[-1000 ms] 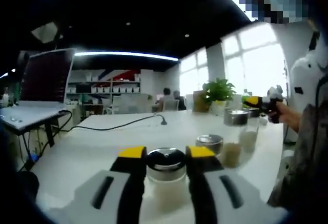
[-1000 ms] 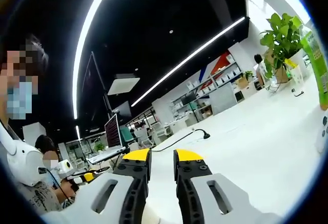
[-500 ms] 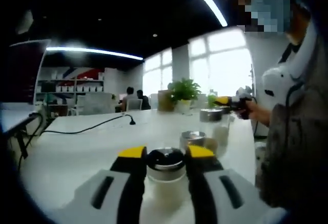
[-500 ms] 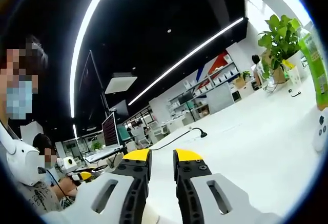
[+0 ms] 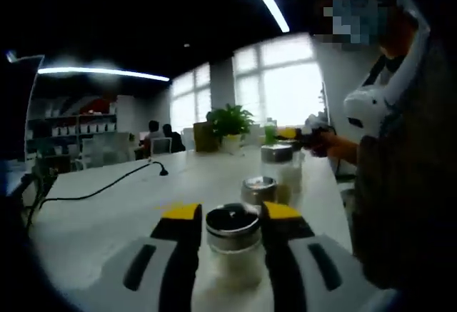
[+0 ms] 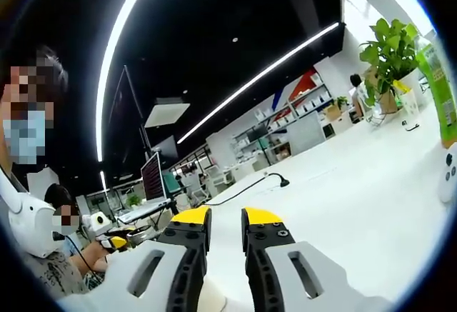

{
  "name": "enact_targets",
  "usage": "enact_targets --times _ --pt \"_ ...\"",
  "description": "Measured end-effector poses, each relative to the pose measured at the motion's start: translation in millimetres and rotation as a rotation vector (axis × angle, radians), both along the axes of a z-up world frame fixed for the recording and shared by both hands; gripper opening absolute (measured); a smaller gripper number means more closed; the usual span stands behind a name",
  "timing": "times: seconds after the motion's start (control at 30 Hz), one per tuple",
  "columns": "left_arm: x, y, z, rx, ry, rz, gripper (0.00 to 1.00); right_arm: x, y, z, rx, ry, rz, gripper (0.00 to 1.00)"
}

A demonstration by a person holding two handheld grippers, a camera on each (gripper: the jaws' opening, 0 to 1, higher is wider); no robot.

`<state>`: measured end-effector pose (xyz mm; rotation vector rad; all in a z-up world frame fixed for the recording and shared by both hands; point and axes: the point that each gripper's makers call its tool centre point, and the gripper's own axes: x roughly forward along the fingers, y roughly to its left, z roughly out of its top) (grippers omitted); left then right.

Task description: Rotate the seasoning bottle until the label or dispensing opening points toward the visible target arrow and the bottle remains upright within the marked orientation range

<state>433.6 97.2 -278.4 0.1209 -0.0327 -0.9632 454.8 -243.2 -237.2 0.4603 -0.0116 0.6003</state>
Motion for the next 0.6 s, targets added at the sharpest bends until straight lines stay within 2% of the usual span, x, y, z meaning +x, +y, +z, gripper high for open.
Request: enact_targets --times 0.03,0.1,0.17,0.23,0.37,0.43,0.5,0.6 --pt "-1.2 0.3 1.5 -0.028 0.026 -0.001 0.43 0.1 -0.4 0.7 0.002 -0.001 -0.001 0.16" --pt "-5.8 -0.5 11.3 -0.097 0.025 -0.010 0.44 0.6 -1.7 1.6 0.004 -0.002 -0.003 0.16" --pt "-2.8 8.0 23.9 -0.172 0.027 0.049 0.45 1.1 -2.1 1.6 0.003 -0.001 -0.003 0.16" --pt "-0.4 15.6 30.2 -0.217 0.041 0.106 0.45 1.6 -2.9 1.0 0.007 0.000 -0.002 0.16" --pt "-2.0 22.7 40.0 -0.243 0.045 0.182 0.43 2.8 -4.8 -0.6 0.013 0.005 -0.002 0.16" --pt "0.2 29.7 46.6 -0.281 0.072 0.243 0.43 3.9 -6.5 -0.7 0.016 0.008 -0.003 0.16" --pt "2.3 34.8 46.4 -0.290 0.096 0.298 0.41 4.8 -7.4 -0.2 0.019 0.007 -0.004 0.16" --pt "-1.3 28.7 41.7 -0.267 0.085 0.288 0.37 6.4 -7.5 0.2 0.025 0.005 -0.001 0.16"
